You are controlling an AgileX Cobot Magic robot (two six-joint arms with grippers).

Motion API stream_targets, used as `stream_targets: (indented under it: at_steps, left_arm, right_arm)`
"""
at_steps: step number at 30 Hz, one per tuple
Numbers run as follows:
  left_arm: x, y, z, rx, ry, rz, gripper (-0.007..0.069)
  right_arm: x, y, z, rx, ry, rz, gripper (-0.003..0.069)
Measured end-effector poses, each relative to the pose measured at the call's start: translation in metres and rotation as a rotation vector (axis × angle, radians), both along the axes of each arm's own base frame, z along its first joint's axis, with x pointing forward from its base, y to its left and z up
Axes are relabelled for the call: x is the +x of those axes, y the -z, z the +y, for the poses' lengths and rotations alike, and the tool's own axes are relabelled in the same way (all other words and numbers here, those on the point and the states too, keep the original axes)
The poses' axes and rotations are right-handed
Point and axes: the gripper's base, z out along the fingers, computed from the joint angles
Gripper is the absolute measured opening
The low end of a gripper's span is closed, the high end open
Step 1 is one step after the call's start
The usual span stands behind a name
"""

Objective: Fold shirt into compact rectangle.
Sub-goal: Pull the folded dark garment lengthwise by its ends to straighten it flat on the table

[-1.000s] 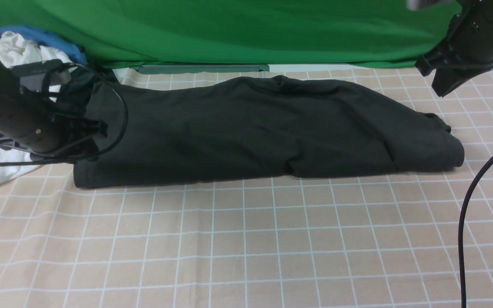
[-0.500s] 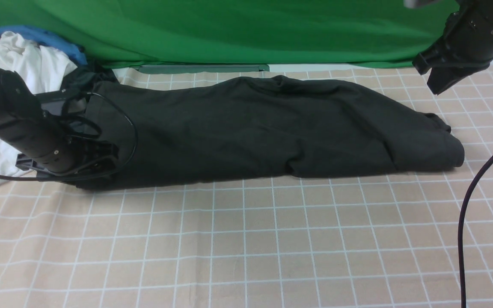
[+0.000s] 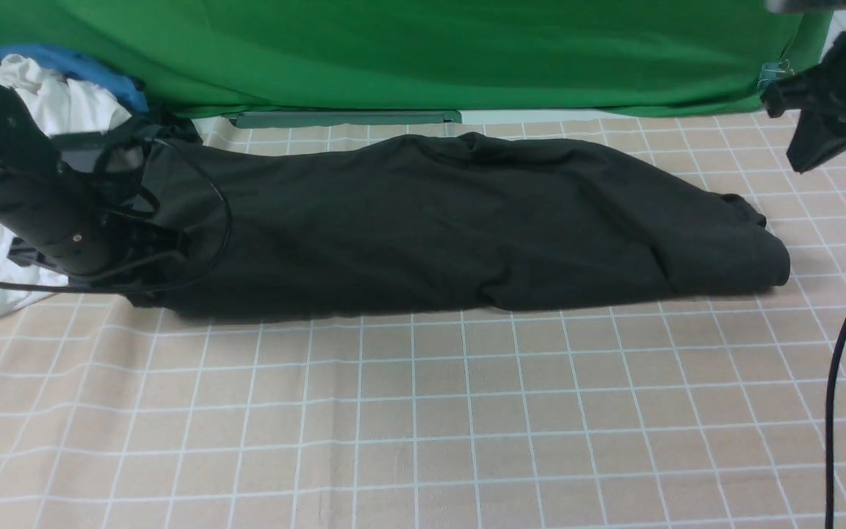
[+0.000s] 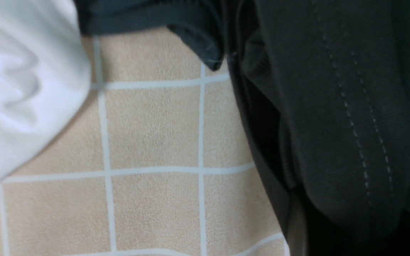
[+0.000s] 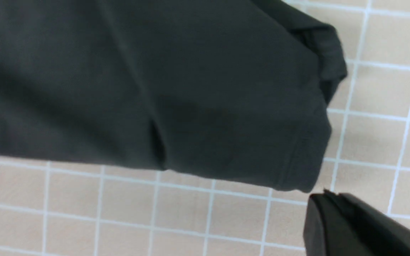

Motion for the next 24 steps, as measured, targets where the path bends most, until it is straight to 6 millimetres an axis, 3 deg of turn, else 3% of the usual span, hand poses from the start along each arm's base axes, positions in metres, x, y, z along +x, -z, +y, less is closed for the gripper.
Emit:
stream_targets:
  at_steps: [1, 2, 3, 4, 6, 7, 8, 11, 12, 15, 17, 20, 21, 24]
  left_arm:
    - [0.000, -0.004, 0.000, 0.002, -0.002, -0.013, 0.0090]
    - [0.000, -0.004, 0.000, 0.002, -0.001, -0.015, 0.0090]
    - [0.000, -0.007, 0.000, 0.005, -0.002, -0.028, 0.0090]
    - [0.000, -0.007, 0.000, 0.005, -0.002, -0.028, 0.0090]
    - [0.000, -0.007, 0.001, 0.009, 0.001, -0.025, 0.0090]
    - [0.000, -0.007, 0.001, 0.009, 0.001, -0.025, 0.0090]
    - [0.000, -0.007, 0.001, 0.010, 0.001, -0.024, 0.0090]
    - [0.000, -0.007, 0.001, 0.009, -0.001, -0.024, 0.0090]
    - [0.000, -0.007, 0.001, 0.008, -0.001, -0.023, 0.0090]
    - [0.000, -0.007, 0.000, 0.004, -0.004, -0.021, 0.0090]
    - [-0.001, -0.007, 0.000, -0.002, -0.006, -0.018, 0.0090]
    - [0.000, -0.007, -0.001, -0.012, -0.011, -0.017, 0.0090]
    - [-0.001, -0.007, -0.001, -0.022, -0.019, -0.014, 0.0090]
    - [-0.002, -0.009, -0.002, -0.033, -0.023, -0.009, 0.0090]
  right_arm:
    - [0.003, 0.008, -0.002, 0.002, 0.006, 0.018, 0.0131]
    - [0.003, 0.008, -0.002, 0.002, 0.006, 0.018, 0.0131]
    - [0.007, 0.019, -0.002, 0.004, 0.007, 0.046, 0.0217]
    - [0.008, 0.021, -0.002, 0.004, 0.007, 0.049, 0.0230]
    - [0.015, 0.045, -0.002, 0.009, 0.009, 0.104, 0.0427]
    - [0.015, 0.045, -0.002, 0.009, 0.009, 0.104, 0.0427]
    - [0.020, 0.060, -0.002, 0.010, 0.010, 0.140, 0.0549]
    - [0.023, 0.077, -0.003, 0.013, 0.016, 0.178, 0.0613]
    - [0.026, 0.090, -0.003, 0.016, 0.028, 0.211, 0.0621]
    - [0.028, 0.103, -0.003, 0.018, 0.034, 0.242, 0.0597]
    - [0.029, 0.112, -0.003, 0.020, 0.037, 0.262, 0.0532]
    - [0.029, 0.118, -0.002, 0.029, 0.024, 0.276, 0.0328]
    - [0.029, 0.119, -0.002, 0.028, 0.003, 0.274, 0.0172]
    - [0.029, 0.117, -0.003, 0.005, -0.028, 0.264, 0.0075]
